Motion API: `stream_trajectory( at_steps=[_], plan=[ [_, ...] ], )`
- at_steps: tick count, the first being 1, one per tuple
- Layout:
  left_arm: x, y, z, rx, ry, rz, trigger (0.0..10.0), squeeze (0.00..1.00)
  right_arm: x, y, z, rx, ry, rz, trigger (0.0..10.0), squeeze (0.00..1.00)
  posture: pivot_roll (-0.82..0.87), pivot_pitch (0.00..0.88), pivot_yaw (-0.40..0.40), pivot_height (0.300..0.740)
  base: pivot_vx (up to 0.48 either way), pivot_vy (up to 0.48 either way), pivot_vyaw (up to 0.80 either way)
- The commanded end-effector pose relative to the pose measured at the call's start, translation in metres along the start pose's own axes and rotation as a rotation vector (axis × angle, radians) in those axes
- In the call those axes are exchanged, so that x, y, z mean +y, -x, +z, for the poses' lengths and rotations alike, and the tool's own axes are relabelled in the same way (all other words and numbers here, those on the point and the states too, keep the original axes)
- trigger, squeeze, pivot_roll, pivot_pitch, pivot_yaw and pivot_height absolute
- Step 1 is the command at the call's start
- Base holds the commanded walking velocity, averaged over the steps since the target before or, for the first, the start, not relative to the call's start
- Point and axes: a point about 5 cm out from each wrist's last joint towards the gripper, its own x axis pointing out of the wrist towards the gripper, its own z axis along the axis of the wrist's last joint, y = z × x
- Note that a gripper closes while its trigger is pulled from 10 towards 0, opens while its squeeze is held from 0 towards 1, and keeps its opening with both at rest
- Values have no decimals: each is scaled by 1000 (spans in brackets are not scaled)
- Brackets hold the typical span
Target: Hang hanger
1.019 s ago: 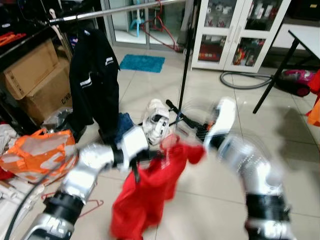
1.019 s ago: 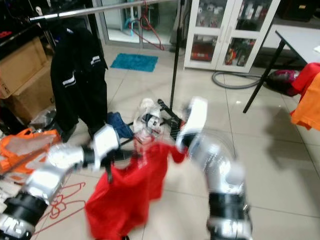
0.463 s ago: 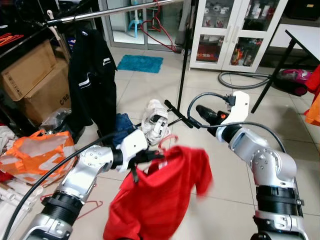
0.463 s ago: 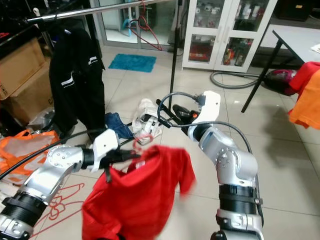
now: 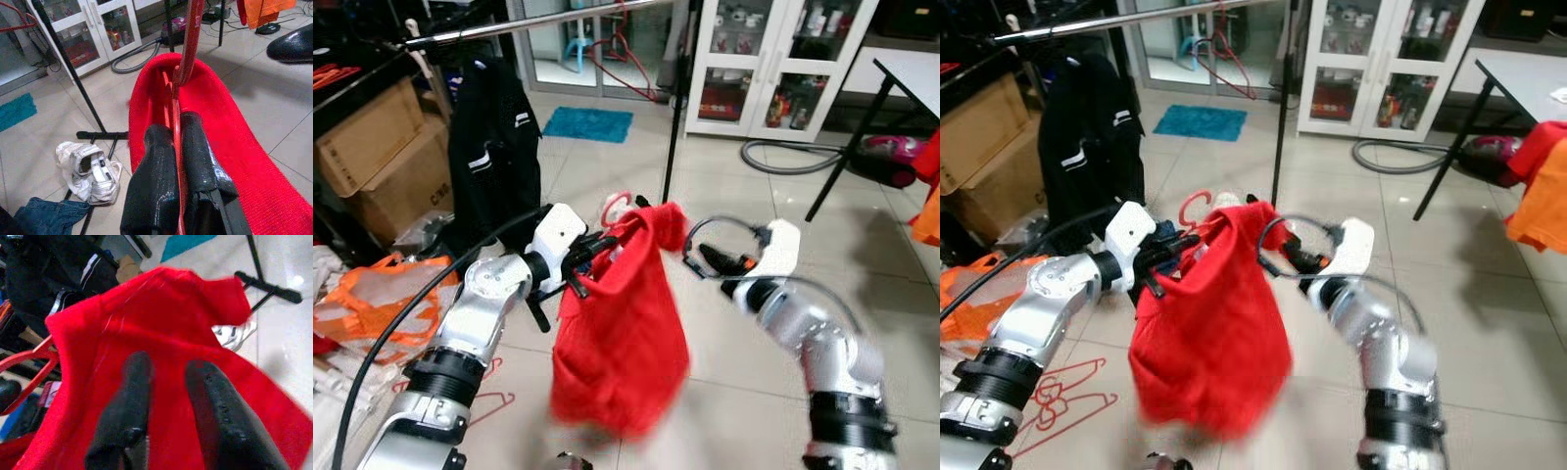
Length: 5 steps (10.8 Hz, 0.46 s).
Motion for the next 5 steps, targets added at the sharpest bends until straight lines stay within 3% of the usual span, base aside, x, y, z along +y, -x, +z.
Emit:
stream_trajectory(
  at_steps=[1,5],
  plan=[
    [0,-1,0,-7,-4,3,10000,0,10,-1,0,-3,-30,48,10000,1000,-53,0,25,740,0,0,0],
    [-6,-1,-2,-4,0,-35,10000,0,23,-3,2,0,-62,117,10000,1000,-46,0,20,740,0,0,0]
  ],
)
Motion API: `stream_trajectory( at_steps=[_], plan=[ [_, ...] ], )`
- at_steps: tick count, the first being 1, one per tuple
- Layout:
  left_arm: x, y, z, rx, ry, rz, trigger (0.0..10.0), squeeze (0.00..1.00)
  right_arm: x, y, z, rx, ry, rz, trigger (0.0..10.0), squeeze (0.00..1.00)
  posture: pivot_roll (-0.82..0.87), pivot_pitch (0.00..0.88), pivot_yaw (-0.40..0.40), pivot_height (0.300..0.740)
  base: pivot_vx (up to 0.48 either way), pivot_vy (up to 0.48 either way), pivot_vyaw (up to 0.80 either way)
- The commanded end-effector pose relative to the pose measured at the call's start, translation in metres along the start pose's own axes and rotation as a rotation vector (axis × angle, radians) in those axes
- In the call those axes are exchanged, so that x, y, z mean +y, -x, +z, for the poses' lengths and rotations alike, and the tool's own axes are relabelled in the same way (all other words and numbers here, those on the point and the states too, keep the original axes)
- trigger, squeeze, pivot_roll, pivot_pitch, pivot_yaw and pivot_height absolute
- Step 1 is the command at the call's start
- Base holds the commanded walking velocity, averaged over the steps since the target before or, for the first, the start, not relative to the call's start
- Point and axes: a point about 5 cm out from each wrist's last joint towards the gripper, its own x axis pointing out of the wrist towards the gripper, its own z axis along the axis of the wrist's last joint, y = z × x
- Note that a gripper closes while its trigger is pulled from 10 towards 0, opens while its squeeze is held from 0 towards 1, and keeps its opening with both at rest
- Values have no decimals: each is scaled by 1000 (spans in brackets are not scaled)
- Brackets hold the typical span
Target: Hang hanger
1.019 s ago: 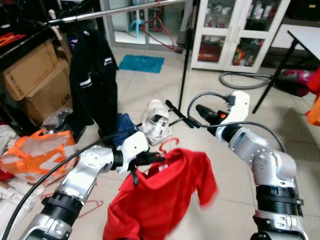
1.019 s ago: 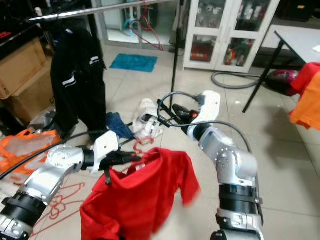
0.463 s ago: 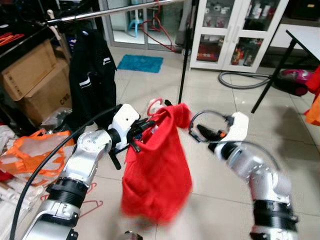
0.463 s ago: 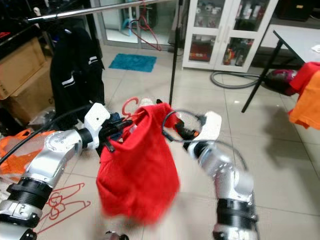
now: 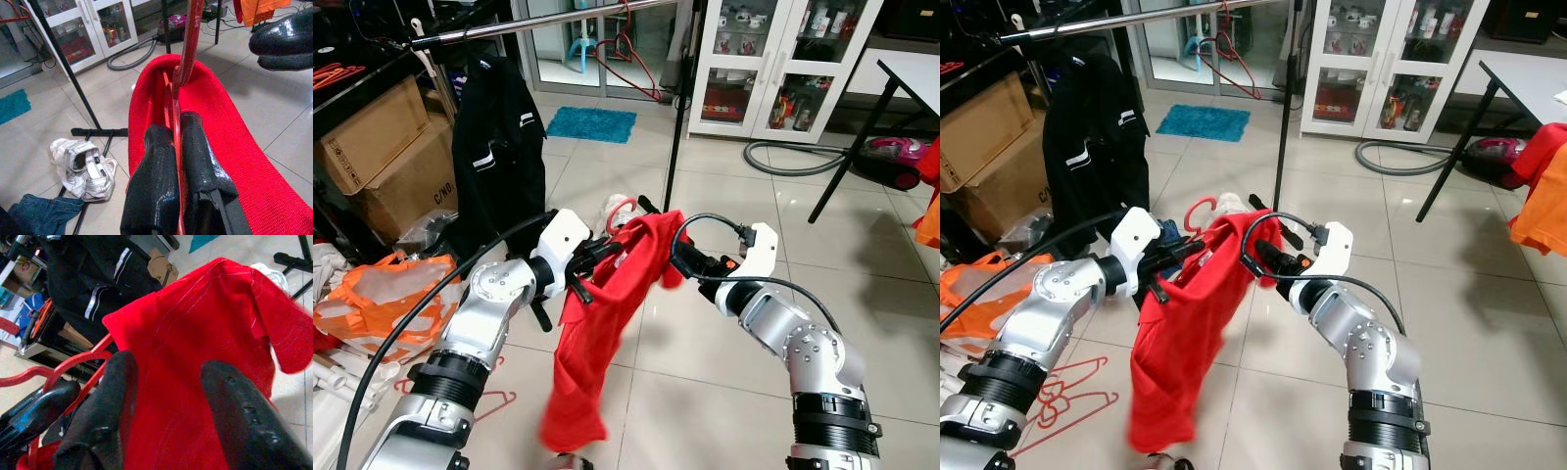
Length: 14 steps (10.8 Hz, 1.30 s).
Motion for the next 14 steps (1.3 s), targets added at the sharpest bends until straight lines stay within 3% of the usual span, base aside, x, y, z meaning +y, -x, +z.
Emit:
stream_trajectory(
  at_steps=[1,6,7,10,14],
  plan=[
    [-1,0,2,-10,-12,-12,10000,0,8,1,9,-23,16,32,10000,1000,-46,0,20,740,0,0,0],
    [-7,-4,1,-1,-20,-52,10000,0,18,-1,5,6,90,72,10000,1000,-50,0,22,740,0,0,0],
    [-8,-5,1,-2,-21,-57,10000,0,18,-2,0,33,112,60,10000,0,-51,0,23,740,0,0,0],
    [-10,-7,4,-10,-23,-63,10000,0,28,-4,-4,56,131,98,10000,0,-52,0,22,740,0,0,0],
    [-11,-9,6,-17,-25,-69,10000,0,20,-8,-13,85,137,54,10000,0,-55,0,24,740,0,0,0]
  ],
)
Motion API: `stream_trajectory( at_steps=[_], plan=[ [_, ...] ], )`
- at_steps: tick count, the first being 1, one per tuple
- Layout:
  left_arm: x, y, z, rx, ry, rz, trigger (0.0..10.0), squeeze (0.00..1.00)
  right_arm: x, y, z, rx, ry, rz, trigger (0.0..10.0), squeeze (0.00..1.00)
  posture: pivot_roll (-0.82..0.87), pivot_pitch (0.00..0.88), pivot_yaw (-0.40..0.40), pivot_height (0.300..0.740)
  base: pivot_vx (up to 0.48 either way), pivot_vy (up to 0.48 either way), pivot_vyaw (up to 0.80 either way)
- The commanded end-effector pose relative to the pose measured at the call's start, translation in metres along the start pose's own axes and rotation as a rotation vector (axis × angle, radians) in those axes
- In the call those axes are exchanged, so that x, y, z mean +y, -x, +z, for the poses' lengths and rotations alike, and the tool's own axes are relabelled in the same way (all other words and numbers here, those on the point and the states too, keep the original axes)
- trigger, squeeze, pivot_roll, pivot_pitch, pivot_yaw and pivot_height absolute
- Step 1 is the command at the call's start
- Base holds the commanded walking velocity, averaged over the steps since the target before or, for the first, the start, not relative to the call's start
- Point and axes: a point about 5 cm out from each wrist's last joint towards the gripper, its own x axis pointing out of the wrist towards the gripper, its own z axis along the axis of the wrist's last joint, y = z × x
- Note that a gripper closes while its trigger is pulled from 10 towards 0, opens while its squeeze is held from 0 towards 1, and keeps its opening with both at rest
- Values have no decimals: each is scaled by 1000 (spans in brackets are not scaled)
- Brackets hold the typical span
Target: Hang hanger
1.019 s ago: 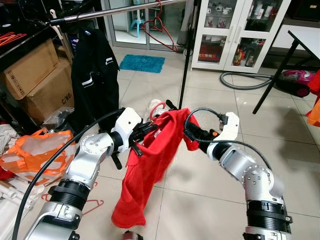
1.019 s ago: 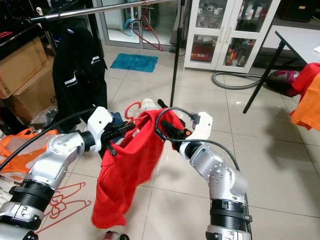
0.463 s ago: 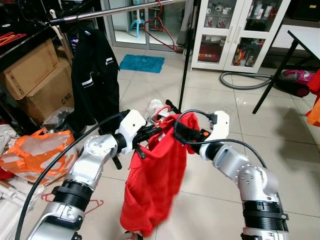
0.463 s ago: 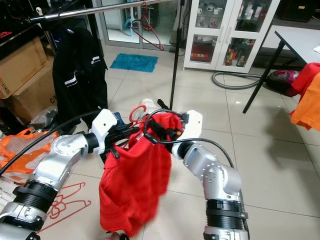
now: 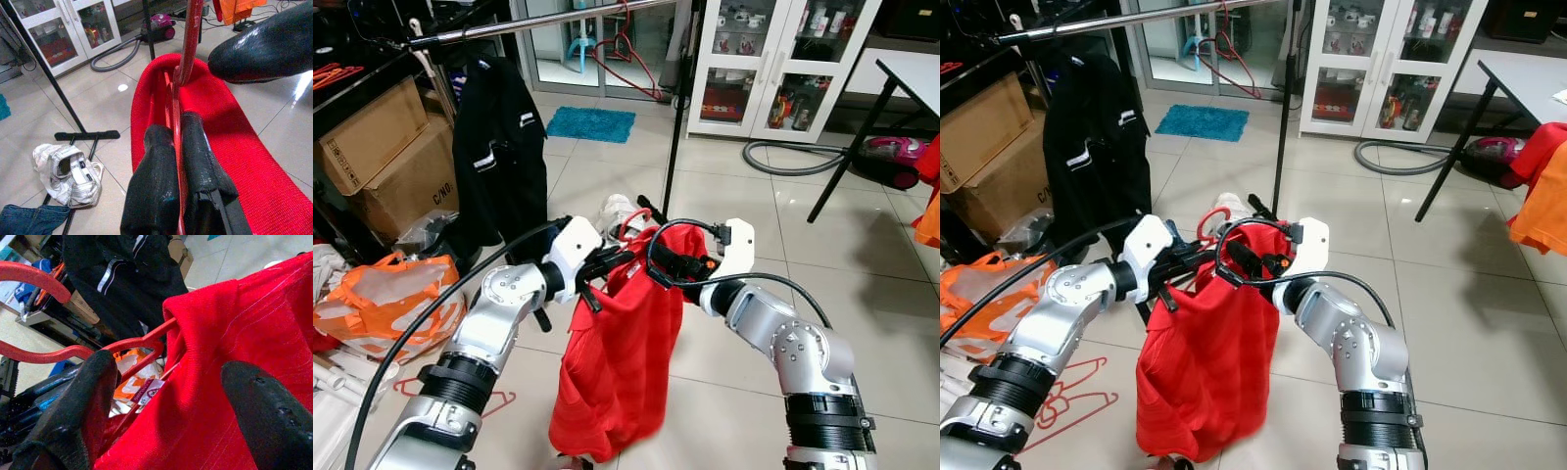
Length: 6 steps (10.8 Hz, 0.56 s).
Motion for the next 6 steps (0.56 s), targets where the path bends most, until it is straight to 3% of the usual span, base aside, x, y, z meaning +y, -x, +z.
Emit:
stream_trajectory(
  at_steps=[1,6],
  plan=[
    [2,-1,7,-19,-19,0,10000,0,1,-3,-3,12,6,-8,10000,0,-55,0,24,740,0,0,0],
    [0,-4,12,-40,-16,-11,10000,0,8,-17,-13,37,-31,17,10000,0,-51,0,23,740,0,0,0]
  ],
)
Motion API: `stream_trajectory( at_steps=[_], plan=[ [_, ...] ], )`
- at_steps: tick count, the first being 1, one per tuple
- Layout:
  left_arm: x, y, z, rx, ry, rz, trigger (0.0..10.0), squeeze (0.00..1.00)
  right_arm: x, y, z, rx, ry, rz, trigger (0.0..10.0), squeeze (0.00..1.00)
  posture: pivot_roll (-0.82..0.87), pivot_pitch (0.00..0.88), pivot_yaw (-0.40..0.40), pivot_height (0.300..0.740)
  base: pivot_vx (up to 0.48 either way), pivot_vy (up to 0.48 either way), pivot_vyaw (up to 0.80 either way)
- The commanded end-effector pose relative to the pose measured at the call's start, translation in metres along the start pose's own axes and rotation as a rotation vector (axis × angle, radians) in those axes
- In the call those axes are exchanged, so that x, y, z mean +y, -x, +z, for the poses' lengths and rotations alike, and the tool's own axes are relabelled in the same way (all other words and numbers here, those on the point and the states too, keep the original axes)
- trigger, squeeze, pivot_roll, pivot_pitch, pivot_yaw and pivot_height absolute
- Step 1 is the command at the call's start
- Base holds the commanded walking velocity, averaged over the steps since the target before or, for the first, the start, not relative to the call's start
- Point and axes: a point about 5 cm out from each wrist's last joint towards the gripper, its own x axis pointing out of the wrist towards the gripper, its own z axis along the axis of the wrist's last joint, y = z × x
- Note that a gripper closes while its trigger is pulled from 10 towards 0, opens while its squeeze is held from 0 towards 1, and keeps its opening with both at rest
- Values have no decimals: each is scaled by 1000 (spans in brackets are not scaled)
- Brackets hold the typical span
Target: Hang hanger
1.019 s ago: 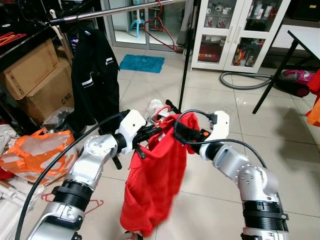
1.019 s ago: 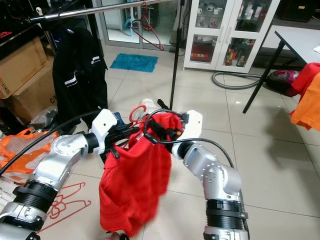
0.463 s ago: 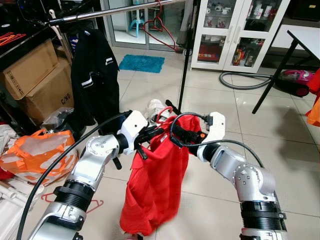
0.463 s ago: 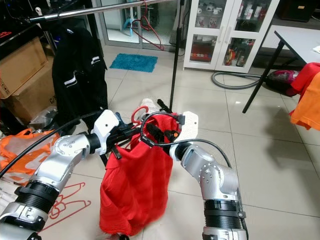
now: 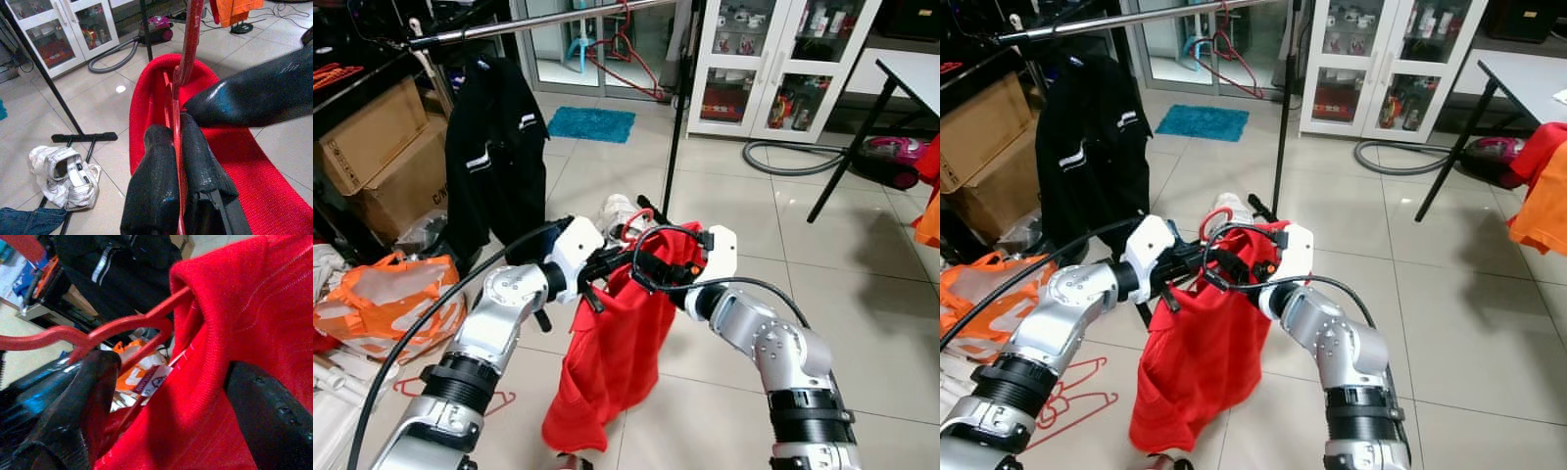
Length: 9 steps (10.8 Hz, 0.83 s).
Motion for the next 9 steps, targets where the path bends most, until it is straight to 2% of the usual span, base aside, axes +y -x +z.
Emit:
stream_trajectory(
  at_steps=[1,2,9],
  plan=[
    [1,-2,12,-38,-21,-5,10000,0,2,-3,2,-13,10,2,2510,0,-51,0,23,740,0,0,0],
    [1,-3,13,-44,-16,-10,10000,0,2,-4,1,-18,11,3,0,0,-51,0,23,740,0,0,0],
    [-4,-3,17,-76,16,-41,10000,0,-2,-6,-2,-41,8,10,0,0,-53,0,24,740,0,0,0]
  ],
)
